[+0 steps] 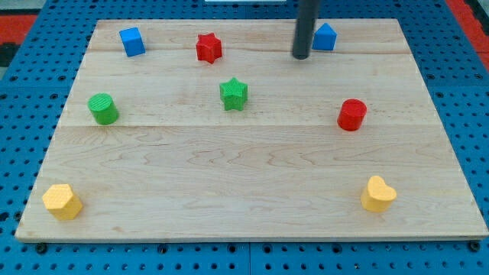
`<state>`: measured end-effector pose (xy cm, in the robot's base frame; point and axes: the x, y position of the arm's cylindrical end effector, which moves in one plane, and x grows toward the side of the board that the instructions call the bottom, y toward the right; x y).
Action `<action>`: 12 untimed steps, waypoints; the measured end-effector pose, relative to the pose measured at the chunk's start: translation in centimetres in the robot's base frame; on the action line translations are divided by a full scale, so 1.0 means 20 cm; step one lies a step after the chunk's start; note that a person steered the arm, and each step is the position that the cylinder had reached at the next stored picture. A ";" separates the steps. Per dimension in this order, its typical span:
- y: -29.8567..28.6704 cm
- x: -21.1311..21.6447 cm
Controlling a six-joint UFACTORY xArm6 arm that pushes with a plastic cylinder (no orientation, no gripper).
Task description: Move the blue cube closer to the blue triangle
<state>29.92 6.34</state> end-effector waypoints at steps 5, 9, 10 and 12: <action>-1.31 -0.25; -0.69 -0.28; -0.48 -0.50; 0.12 -0.41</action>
<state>21.82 8.71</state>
